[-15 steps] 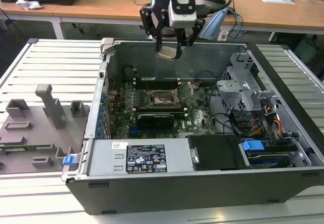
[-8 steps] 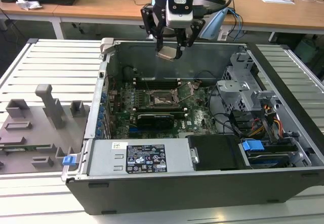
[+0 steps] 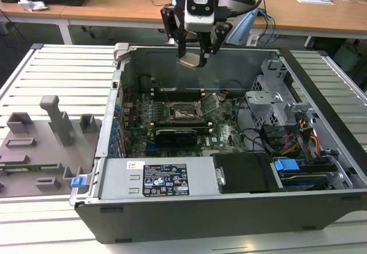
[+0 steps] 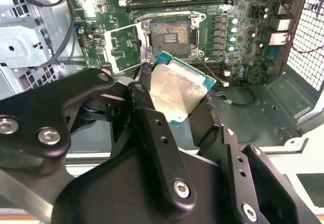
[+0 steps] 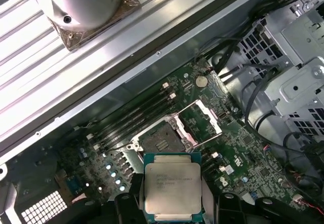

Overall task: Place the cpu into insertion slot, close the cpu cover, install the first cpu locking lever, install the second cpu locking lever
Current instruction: 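Place the cpu into insertion slot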

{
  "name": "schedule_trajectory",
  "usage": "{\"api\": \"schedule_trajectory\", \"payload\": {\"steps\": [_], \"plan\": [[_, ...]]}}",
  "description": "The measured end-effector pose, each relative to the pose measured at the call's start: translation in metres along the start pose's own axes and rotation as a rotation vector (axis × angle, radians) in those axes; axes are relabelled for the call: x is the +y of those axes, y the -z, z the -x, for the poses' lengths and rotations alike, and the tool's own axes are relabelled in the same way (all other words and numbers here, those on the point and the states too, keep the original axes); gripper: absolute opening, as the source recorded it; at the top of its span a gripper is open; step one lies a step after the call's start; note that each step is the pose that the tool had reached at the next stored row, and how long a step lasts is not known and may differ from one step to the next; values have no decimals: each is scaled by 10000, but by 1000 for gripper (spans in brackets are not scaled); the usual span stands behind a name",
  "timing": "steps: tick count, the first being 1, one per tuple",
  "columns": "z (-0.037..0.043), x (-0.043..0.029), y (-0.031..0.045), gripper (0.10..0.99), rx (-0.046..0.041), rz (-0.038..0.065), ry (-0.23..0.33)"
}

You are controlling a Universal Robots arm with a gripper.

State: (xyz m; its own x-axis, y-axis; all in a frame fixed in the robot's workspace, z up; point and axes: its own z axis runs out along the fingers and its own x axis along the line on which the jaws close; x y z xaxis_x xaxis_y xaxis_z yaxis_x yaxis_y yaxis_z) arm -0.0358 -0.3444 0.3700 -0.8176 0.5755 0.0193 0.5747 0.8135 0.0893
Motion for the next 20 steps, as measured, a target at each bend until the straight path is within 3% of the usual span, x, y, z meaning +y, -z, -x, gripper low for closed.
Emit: {"api": "schedule_trajectory", "payload": {"steps": [7,20], "plan": [[0,0,-4,541,-50,11,-566],[1,-4,-41,541,-99,-16,-832]]}}
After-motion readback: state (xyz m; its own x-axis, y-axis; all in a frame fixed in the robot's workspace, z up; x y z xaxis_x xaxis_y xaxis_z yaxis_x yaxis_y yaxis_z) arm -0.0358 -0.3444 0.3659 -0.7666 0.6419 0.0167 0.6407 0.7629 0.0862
